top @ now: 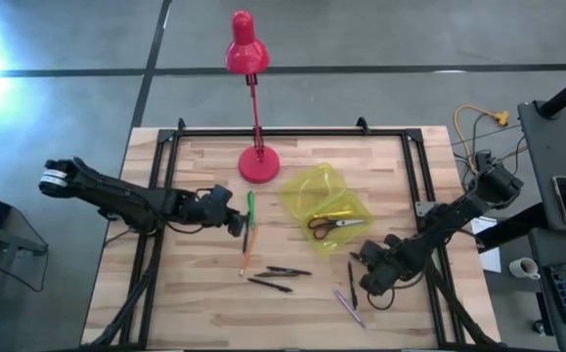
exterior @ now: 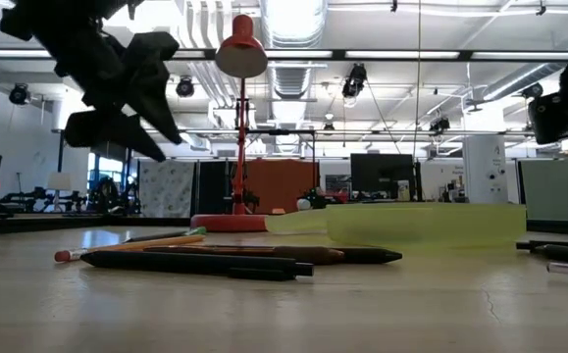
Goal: Pick & place school supplies into a supply box
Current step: Put the black pen into the yellow supply box
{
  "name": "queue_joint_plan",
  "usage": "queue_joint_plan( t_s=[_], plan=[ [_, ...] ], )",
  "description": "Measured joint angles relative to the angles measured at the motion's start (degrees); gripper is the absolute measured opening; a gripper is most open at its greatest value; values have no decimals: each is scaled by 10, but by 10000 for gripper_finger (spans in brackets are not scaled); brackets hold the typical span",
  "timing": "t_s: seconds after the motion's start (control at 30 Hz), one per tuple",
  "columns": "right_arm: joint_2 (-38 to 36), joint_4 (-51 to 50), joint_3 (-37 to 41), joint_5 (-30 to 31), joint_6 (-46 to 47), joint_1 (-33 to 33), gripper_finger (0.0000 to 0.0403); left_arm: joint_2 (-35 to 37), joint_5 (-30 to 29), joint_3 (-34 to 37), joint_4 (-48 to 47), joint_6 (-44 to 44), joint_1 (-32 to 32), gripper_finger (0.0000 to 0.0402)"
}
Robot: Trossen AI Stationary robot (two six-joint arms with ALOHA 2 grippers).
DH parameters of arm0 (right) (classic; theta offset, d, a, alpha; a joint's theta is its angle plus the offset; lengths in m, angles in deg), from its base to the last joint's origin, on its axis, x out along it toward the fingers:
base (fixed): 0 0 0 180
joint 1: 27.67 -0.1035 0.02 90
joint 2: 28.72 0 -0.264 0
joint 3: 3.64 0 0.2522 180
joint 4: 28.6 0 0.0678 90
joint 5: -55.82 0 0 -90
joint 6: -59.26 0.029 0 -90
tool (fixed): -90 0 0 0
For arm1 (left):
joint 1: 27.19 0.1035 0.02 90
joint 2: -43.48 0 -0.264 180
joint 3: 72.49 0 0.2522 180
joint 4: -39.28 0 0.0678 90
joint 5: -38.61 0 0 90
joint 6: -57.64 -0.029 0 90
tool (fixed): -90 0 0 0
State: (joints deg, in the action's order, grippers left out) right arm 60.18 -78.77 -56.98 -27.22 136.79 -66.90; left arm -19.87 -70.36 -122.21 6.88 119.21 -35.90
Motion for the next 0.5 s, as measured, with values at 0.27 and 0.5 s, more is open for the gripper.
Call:
queue_joint_plan(
  t_s=[0.27, 0.5],
  plan=[
    [-111, -69, -79, 93, 78, 1, 20, 1, 1, 11, 3, 7, 0, 163],
    [-157, -143, -139, 146, -59, 90, 23, 0, 1, 8, 5, 7, 0, 163]
  ],
)
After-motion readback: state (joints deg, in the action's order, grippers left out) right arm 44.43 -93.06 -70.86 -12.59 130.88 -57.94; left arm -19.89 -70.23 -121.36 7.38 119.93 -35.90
